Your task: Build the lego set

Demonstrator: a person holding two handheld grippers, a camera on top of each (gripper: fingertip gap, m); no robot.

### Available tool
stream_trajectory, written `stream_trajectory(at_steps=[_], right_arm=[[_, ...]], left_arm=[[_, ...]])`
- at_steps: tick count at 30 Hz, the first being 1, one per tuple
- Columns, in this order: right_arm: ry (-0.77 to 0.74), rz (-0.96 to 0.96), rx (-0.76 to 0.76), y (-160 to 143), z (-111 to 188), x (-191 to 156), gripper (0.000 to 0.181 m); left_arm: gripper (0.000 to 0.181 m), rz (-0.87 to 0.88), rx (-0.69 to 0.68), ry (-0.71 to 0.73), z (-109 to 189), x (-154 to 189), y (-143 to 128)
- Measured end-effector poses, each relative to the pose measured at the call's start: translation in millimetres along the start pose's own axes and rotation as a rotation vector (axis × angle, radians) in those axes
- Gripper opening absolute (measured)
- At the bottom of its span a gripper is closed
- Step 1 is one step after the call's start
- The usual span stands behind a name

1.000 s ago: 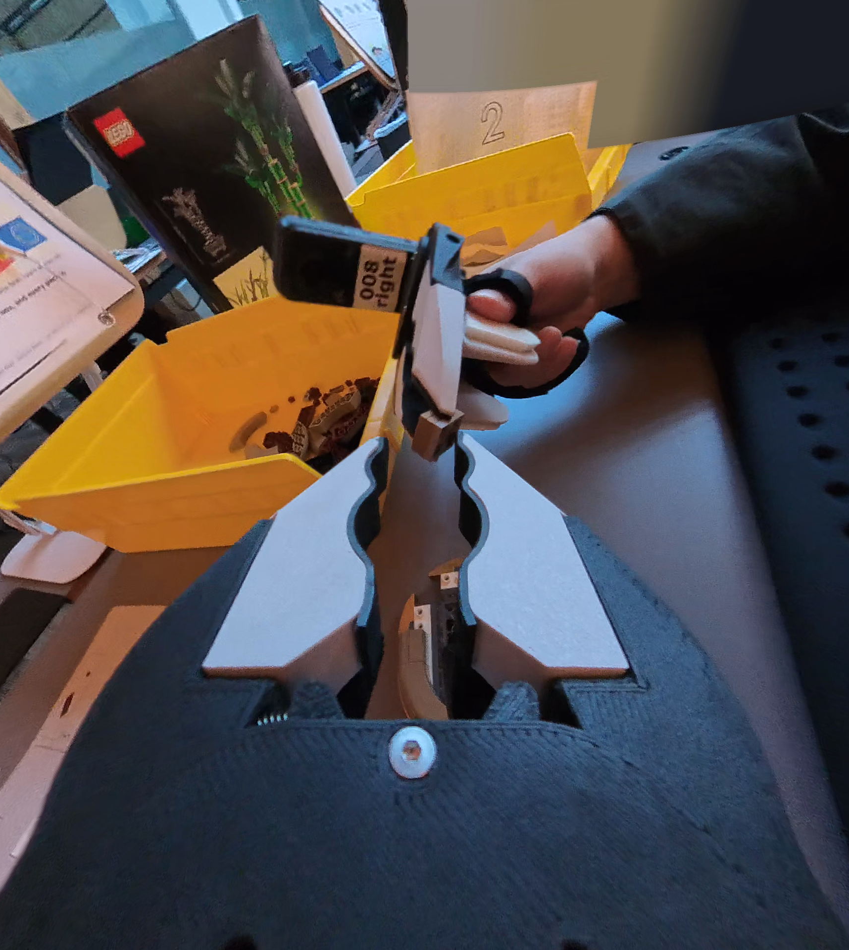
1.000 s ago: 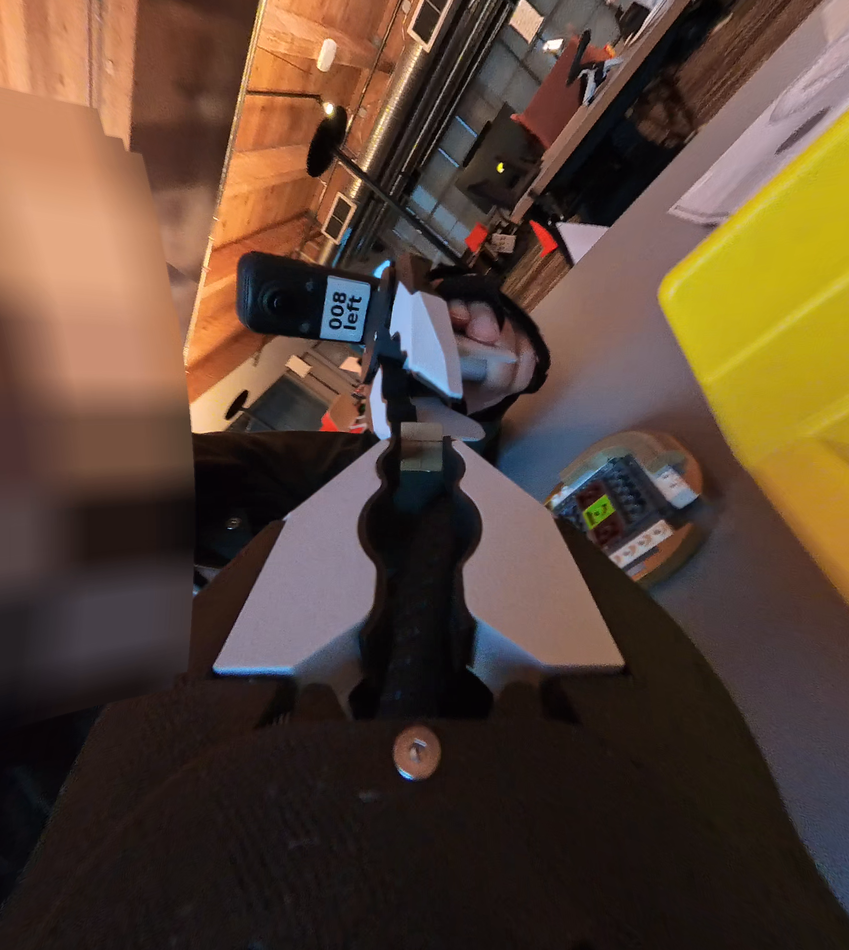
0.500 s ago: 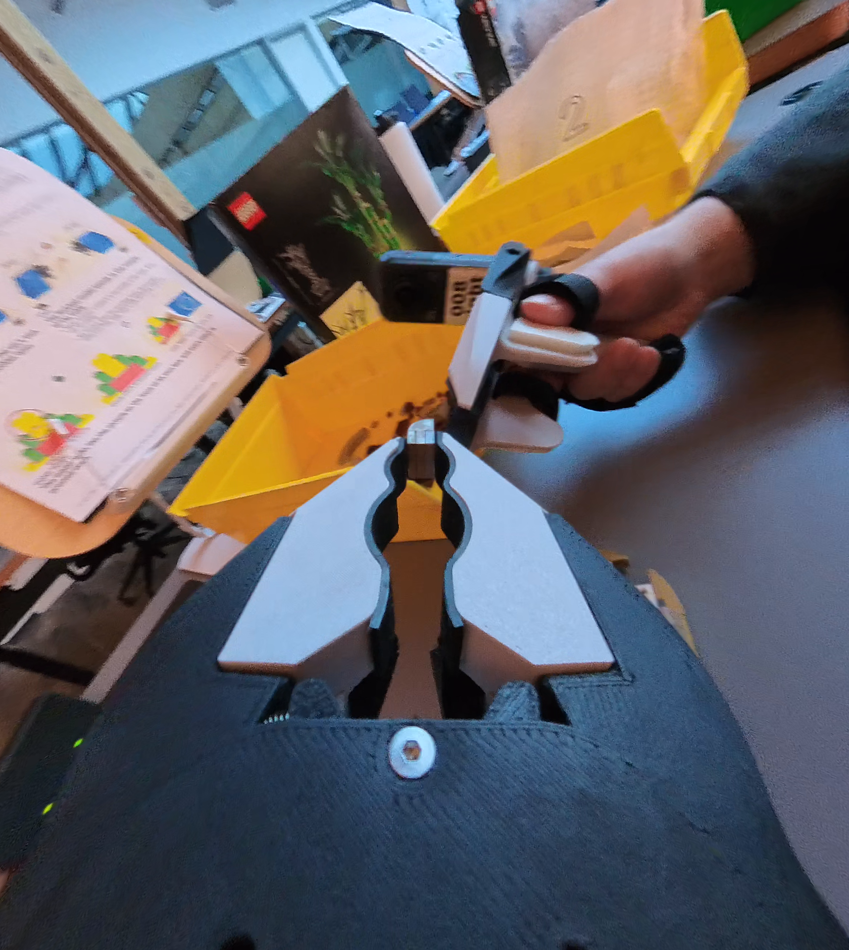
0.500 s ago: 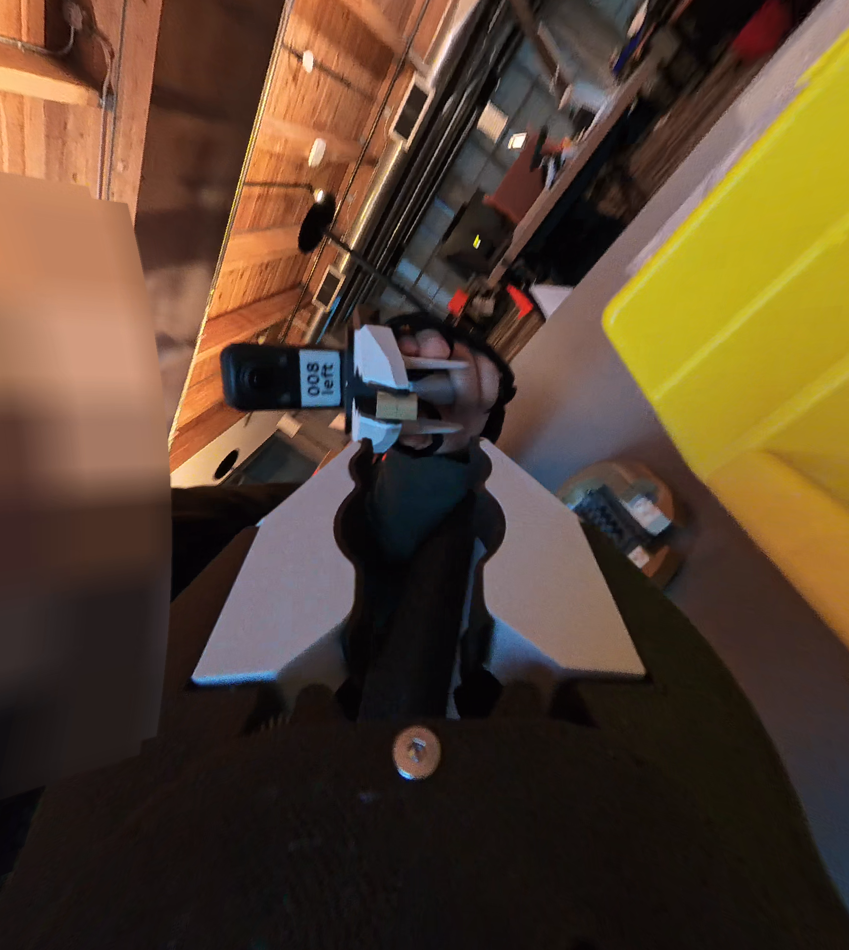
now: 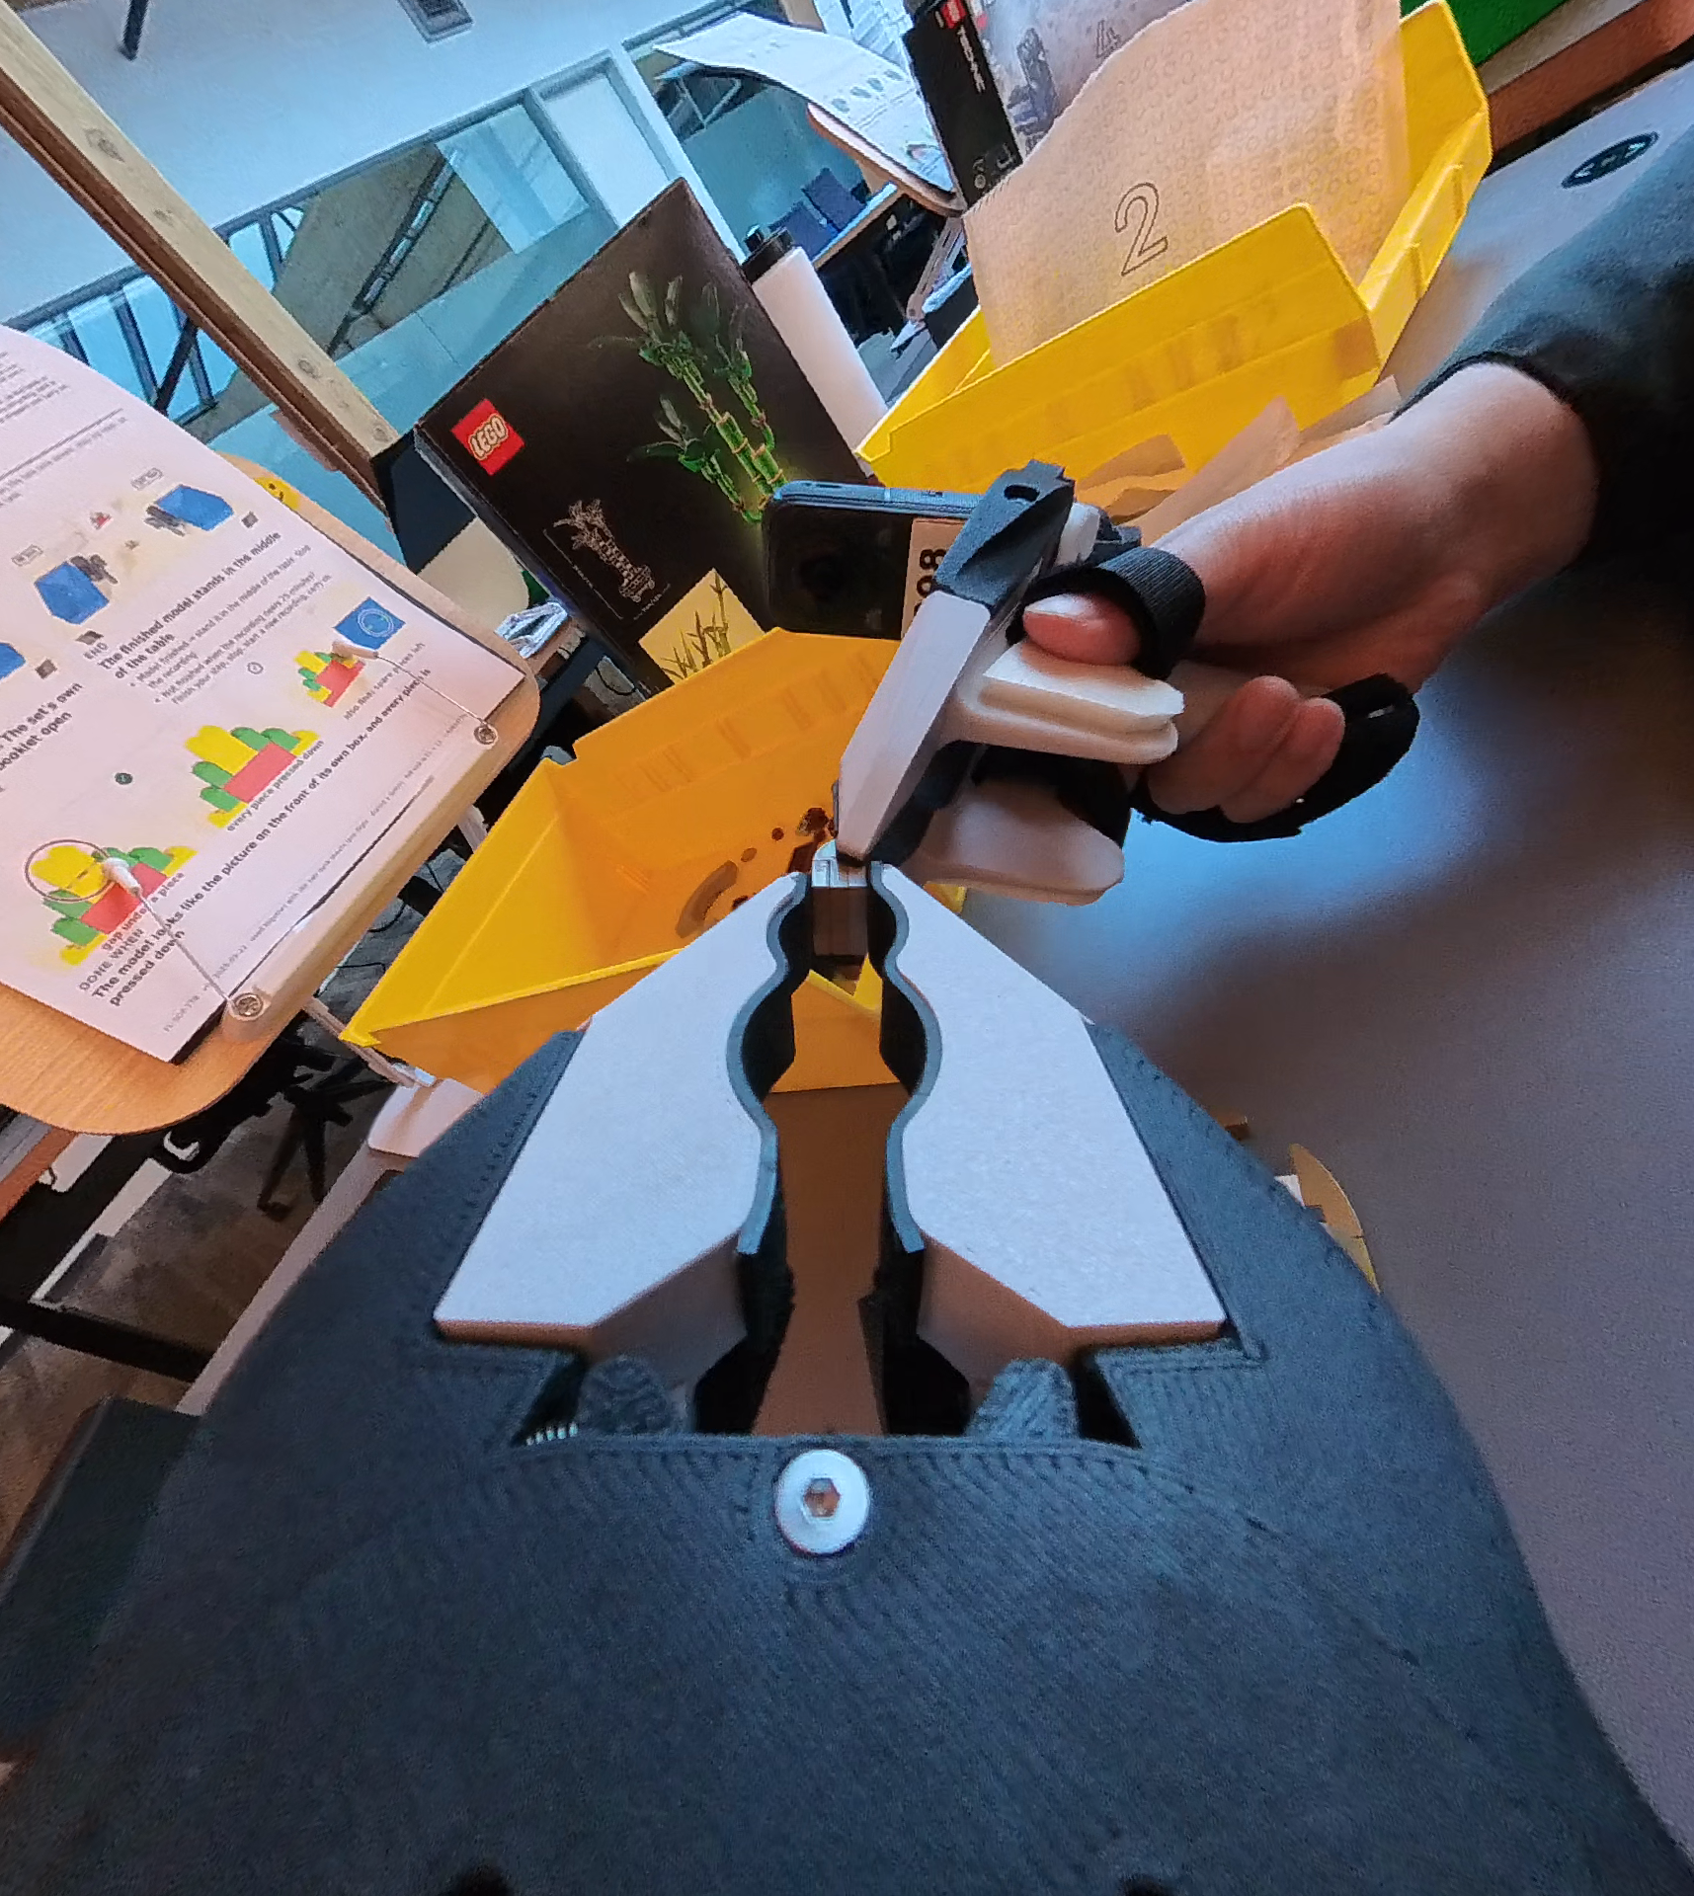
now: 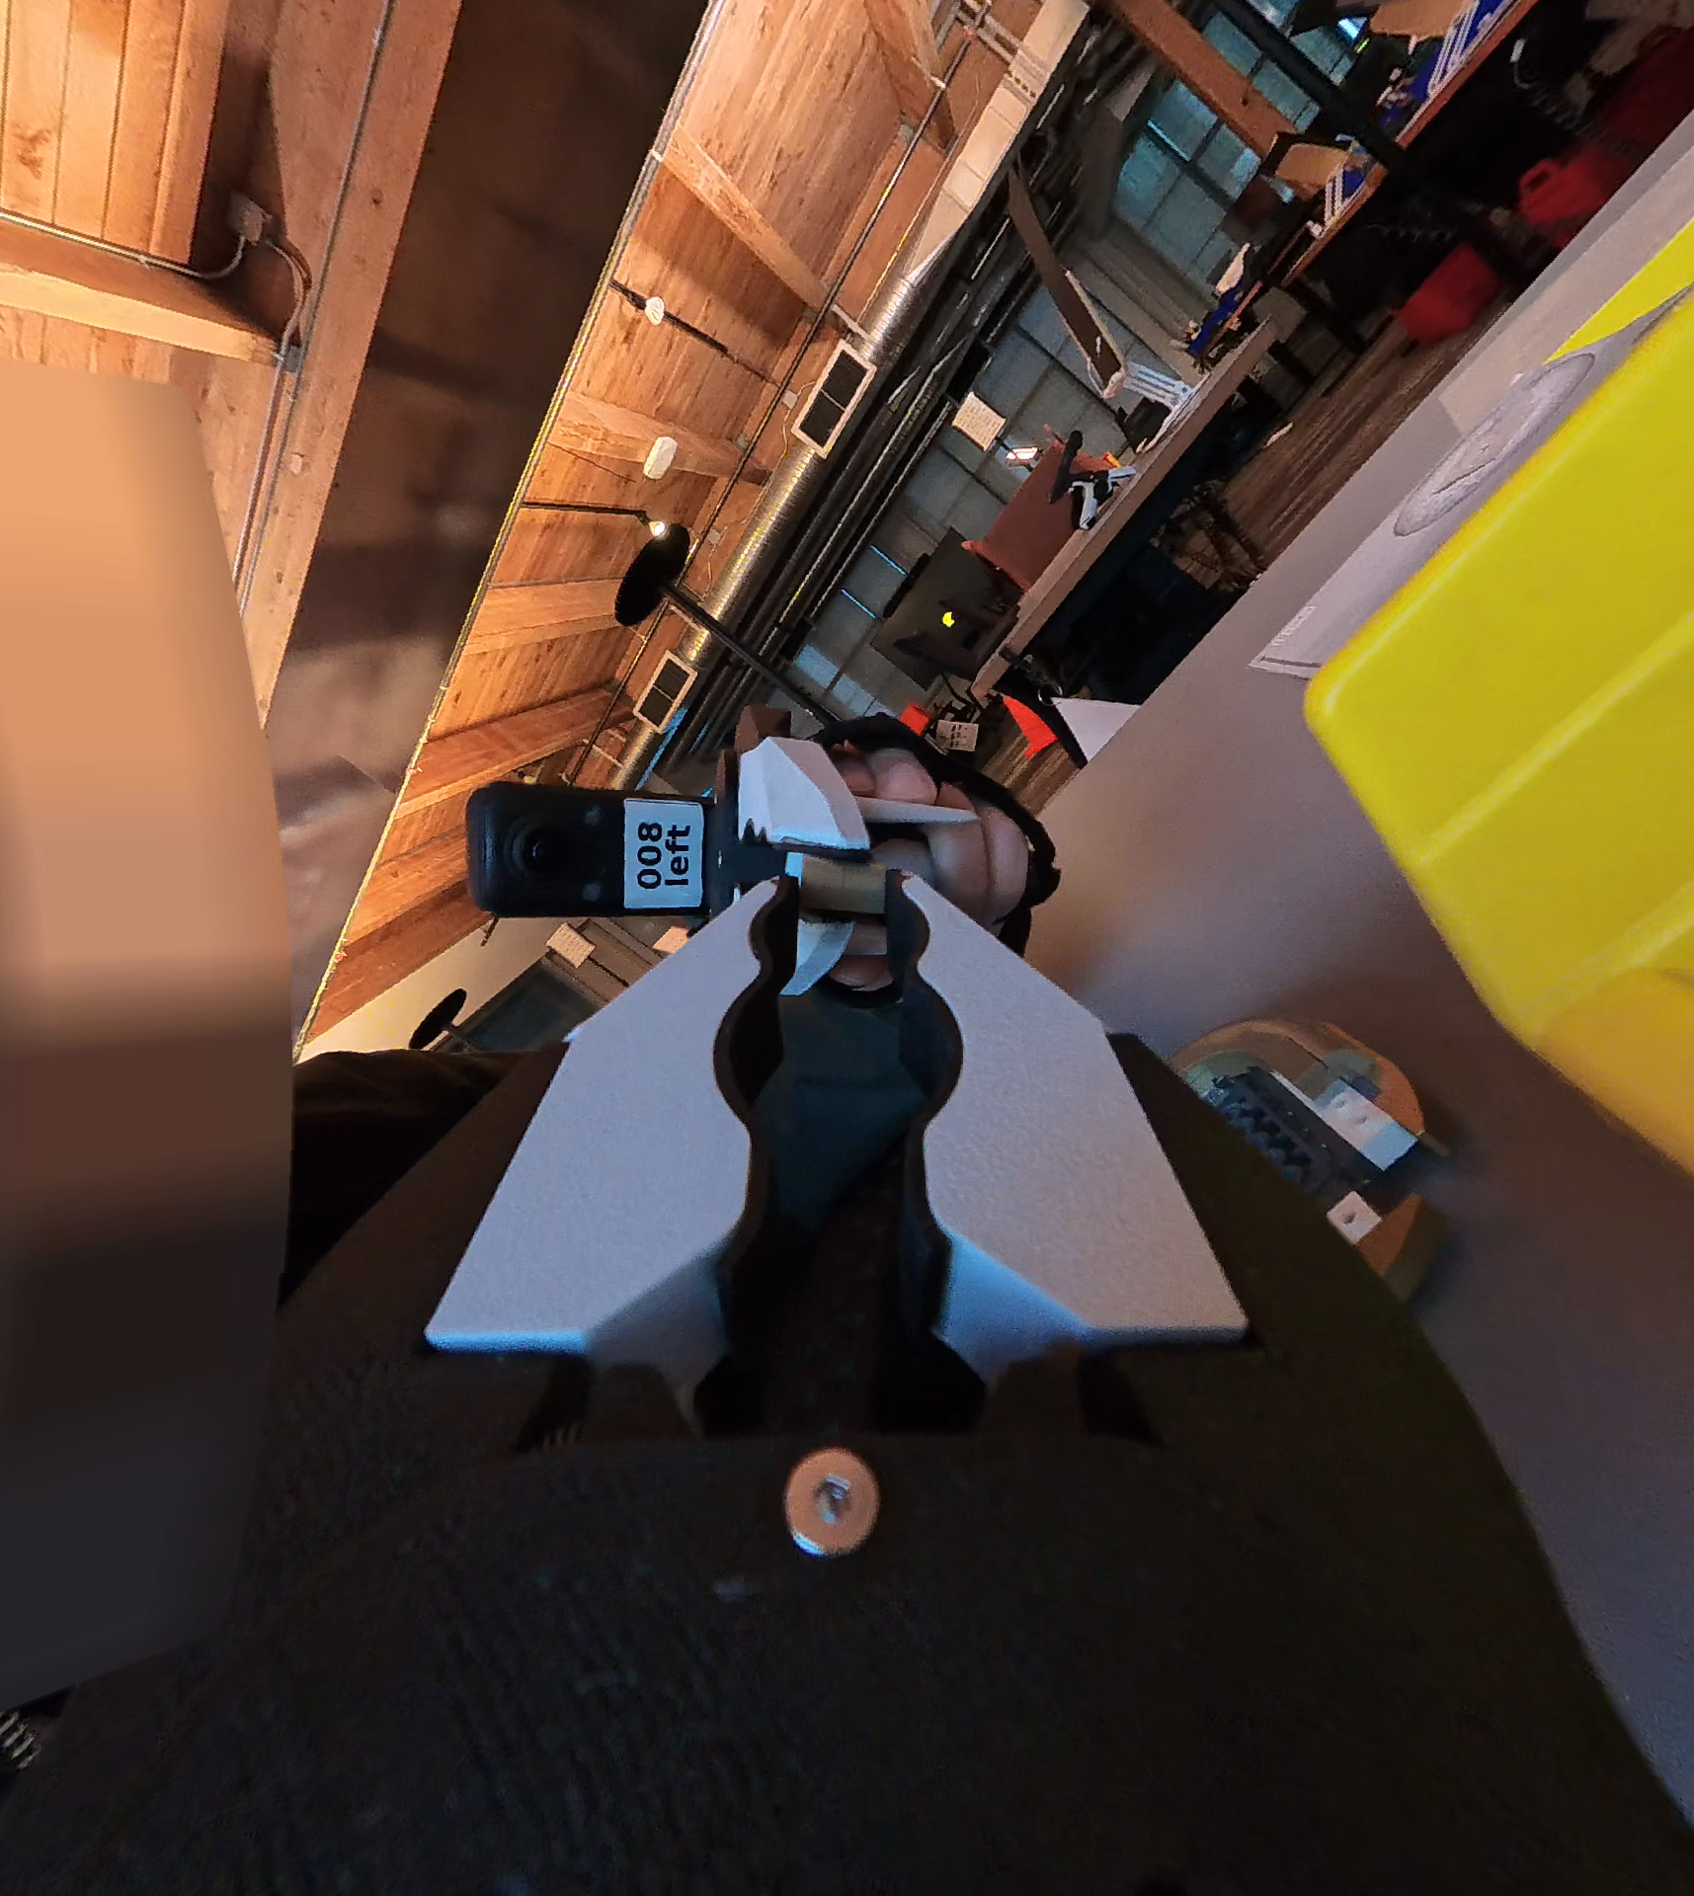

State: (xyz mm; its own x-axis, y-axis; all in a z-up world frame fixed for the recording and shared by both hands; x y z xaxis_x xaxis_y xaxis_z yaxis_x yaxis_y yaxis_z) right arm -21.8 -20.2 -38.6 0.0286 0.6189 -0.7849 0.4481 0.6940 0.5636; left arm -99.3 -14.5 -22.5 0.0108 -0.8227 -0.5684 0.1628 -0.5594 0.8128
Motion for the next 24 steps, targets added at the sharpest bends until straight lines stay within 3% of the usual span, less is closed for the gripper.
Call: stream_trajectory(at_steps=[7, 16, 19, 24], right_arm=[[0.008, 0.026, -0.051, 0, 1, -2, 0.014], [0.001, 0.050, -0.120, 2, 10, 4, 0.014], [-0.046, 0.208, -0.168, 3, 13, 2, 0.013], [-0.169, 0.550, -0.258, 2, 15, -4, 0.014]], left_arm=[[0.011, -0.005, 0.017, -0.022, 1, 3, 1], [0.022, 0.260, 0.075, -0.169, 6, -2, 4], [0.023, 0.418, 0.080, -0.189, 10, -15, 0], [0.031, 0.670, 0.088, -0.369, 9, -15, -5]])
Point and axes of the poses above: each gripper's, where its closed fingertips meet, z back along the fingers, y out of its top, x = y × z across the jaws, the point moved 5 cm from there along z, back along the fingers, and after that the axes turned 1 degree about y, right-handed, at the moved point
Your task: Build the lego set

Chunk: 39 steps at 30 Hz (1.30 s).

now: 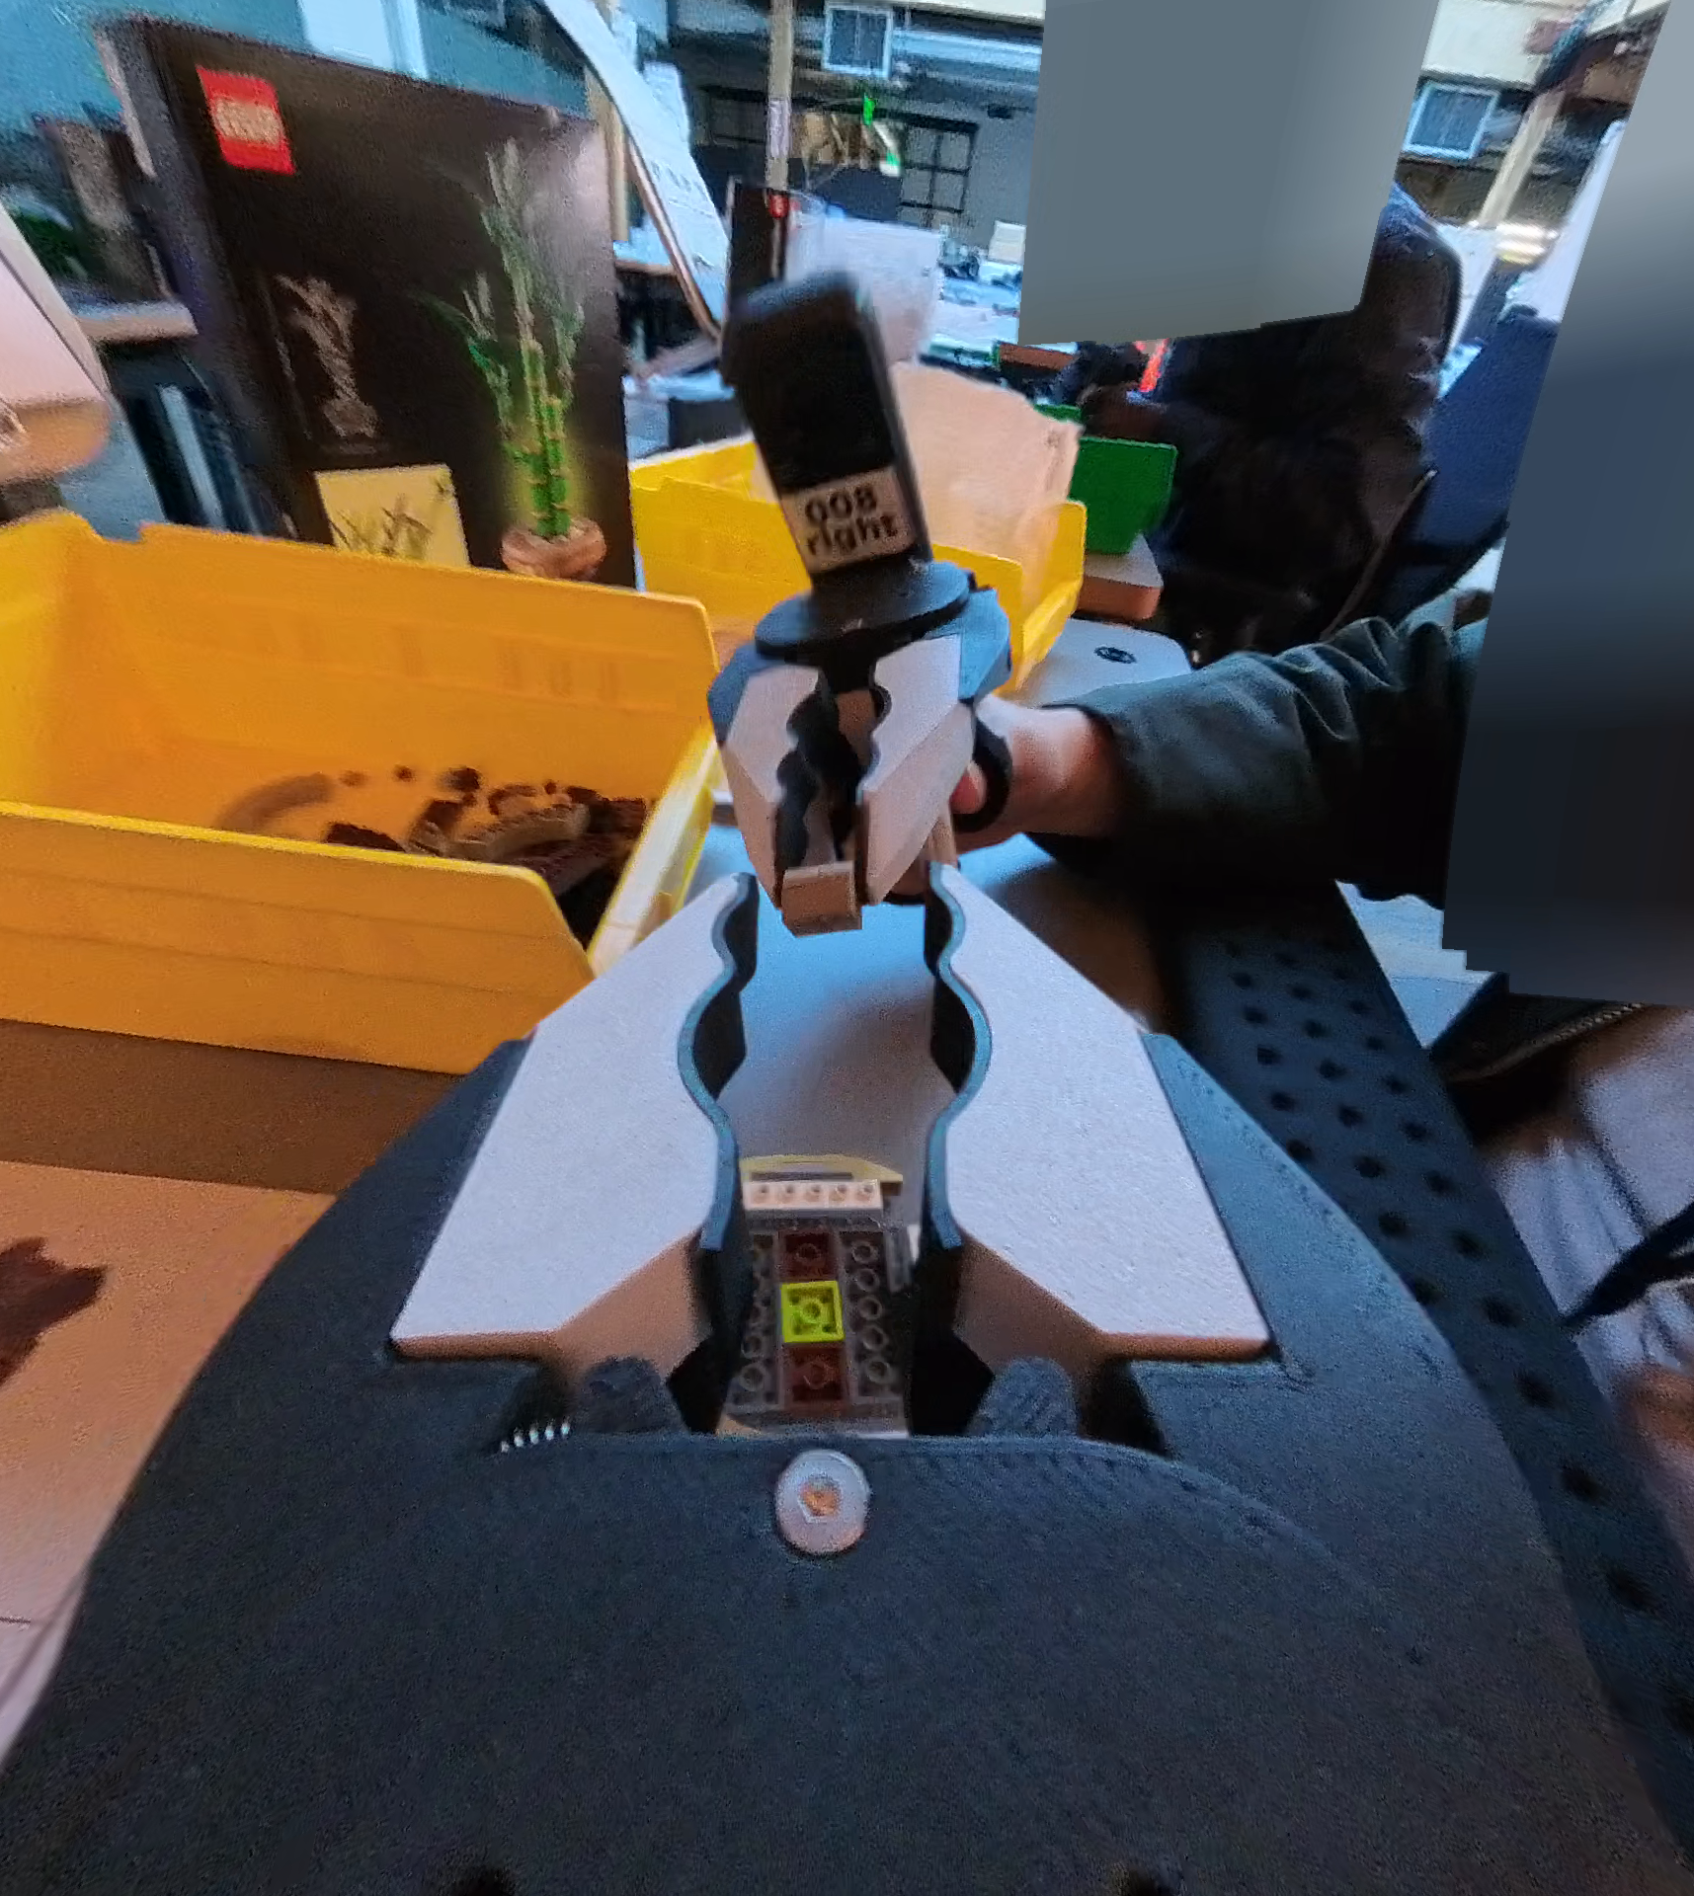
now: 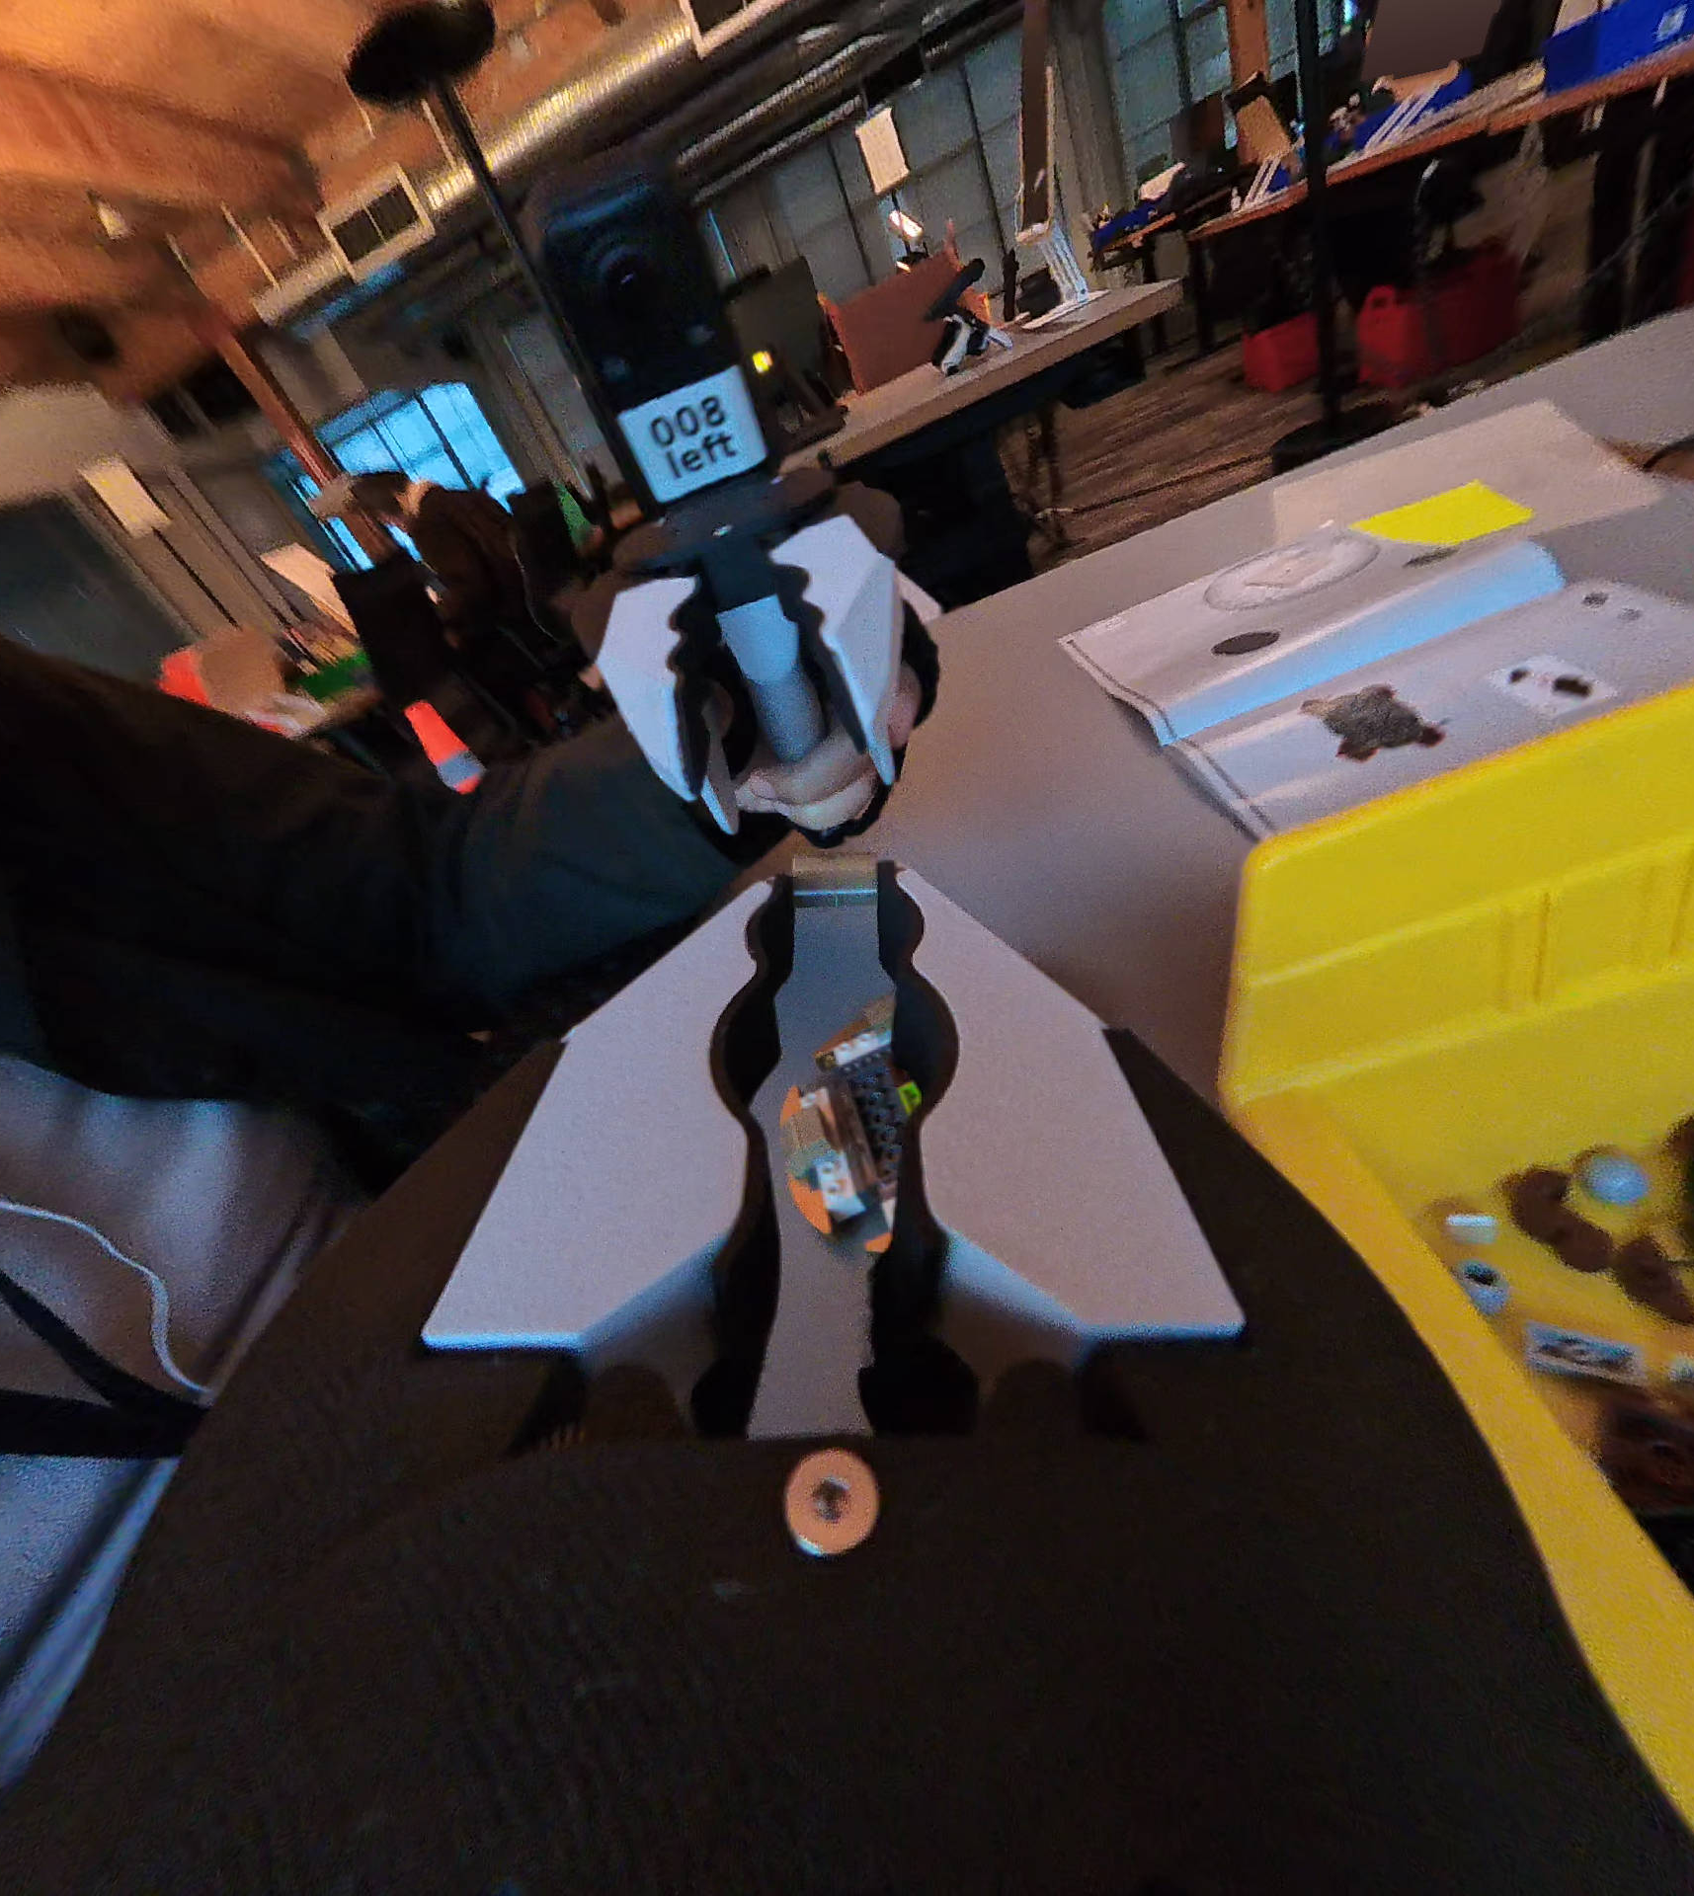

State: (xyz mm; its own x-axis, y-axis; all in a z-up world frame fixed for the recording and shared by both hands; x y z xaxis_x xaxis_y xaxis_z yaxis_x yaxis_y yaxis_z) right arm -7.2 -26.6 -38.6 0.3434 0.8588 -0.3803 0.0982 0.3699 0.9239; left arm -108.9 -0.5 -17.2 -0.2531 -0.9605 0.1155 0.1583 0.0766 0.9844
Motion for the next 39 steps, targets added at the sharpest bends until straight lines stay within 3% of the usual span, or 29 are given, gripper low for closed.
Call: stream_trajectory(at_steps=[10, 18, 23, 32, 39], right_arm=[[-0.068, 0.237, -0.108, -7, -6, -9, 0.014], [-0.052, 0.258, -0.134, -8, -7, -13, 0.014], [0.014, 0.266, -0.152, -7, -8, -23, 0.014], [0.103, 0.288, -0.118, -4, -6, -34, 0.014], [0.079, 0.180, -0.147, -9, 0, -20, 0.014]], left_arm=[[0.015, -0.033, -0.124, -0.003, -14, 2, -19], [0.014, -0.028, -0.151, -0.048, -12, 5, -19], [0.014, 0.087, -0.181, -0.163, -10, 11, -15], [0.014, 0.224, -0.087, -0.320, -7, 16, -9], [0.013, 0.417, 0.095, -0.475, 8, 12, 10]])
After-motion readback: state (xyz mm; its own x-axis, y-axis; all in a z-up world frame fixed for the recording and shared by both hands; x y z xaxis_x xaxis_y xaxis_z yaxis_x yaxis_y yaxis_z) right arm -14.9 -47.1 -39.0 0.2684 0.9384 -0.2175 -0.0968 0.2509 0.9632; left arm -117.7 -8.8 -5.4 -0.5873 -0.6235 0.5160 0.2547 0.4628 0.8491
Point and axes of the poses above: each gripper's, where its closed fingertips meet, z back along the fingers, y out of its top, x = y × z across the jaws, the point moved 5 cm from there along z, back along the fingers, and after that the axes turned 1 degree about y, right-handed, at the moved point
